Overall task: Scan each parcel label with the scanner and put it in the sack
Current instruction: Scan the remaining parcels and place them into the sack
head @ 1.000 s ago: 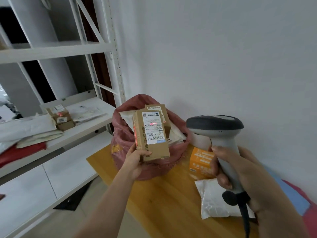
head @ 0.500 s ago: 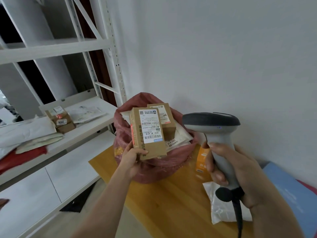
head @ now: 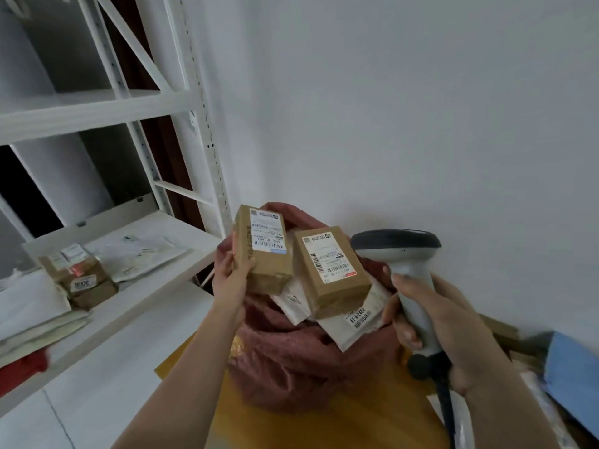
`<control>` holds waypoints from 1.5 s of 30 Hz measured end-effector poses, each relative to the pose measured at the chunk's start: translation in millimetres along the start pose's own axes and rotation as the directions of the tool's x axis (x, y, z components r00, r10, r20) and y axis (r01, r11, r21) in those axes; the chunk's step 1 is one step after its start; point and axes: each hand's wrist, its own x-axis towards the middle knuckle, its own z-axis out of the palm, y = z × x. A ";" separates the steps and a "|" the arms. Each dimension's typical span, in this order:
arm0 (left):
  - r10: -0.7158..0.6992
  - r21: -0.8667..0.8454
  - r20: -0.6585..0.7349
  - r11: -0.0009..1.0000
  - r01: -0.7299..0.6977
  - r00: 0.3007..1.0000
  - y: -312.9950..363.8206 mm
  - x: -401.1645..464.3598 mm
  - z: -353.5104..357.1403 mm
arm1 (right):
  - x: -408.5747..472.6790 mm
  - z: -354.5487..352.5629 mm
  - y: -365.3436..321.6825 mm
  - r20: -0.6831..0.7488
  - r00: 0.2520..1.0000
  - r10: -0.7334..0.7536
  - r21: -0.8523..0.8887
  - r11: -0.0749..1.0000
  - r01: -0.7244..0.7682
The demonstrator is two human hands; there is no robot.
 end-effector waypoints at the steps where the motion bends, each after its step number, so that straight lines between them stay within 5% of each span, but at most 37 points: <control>1: -0.028 0.112 0.018 0.993 0.026 0.999 -3.5 8.1 4.4 | 6.1 2.6 1.7 -0.013 1.000 0.006 0.009 1.000 -0.006; 4: 0.049 0.405 -0.058 0.914 -0.021 0.997 -17.4 24.7 17.2 | 17.5 4.7 6.3 -0.054 0.999 0.004 0.002 1.000 -0.004; 7: 0.224 0.687 -0.136 0.723 -0.071 0.965 -24.7 33.1 26.3 | 23.2 0.2 11.3 -0.130 0.991 0.020 -0.001 1.000 -0.021; 9: 0.279 0.757 -0.174 0.652 -0.054 0.944 -23.8 32.7 34.4 | 26.3 -4.2 13.7 -0.198 0.980 0.032 -0.012 0.999 -0.035; 17: 0.576 0.649 0.068 0.595 -0.475 0.815 -25.4 9.4 93.4 | 30.1 -31.9 20.6 -0.319 0.946 0.055 -0.007 0.998 -0.060; 25: 0.607 0.425 0.364 0.566 -0.706 0.706 -61.3 -63.4 166.7 | 7.4 -103.2 26.8 -0.365 0.927 0.087 0.017 0.996 -0.087; 30: 0.466 0.418 0.528 0.585 -0.695 0.710 -118.4 -122.8 209.6 | -20.5 -166.5 26.1 -0.389 0.912 0.128 0.045 0.992 -0.120; 35: 0.117 0.549 0.699 0.544 -0.635 0.705 -199.1 -161.5 229.7 | -42.9 -226.6 36.0 -0.417 0.889 0.191 0.089 0.982 -0.170; 40: -0.250 0.692 0.695 0.487 -0.533 0.675 -273.2 -179.3 237.0 | -63.2 -274.3 56.2 -0.435 0.859 0.270 0.094 0.962 -0.256; 45: -0.498 0.747 0.661 0.362 -0.558 0.562 -327.5 -186.4 245.6 | -73.3 -309.8 83.8 -0.432 0.841 0.325 0.070 0.942 -0.327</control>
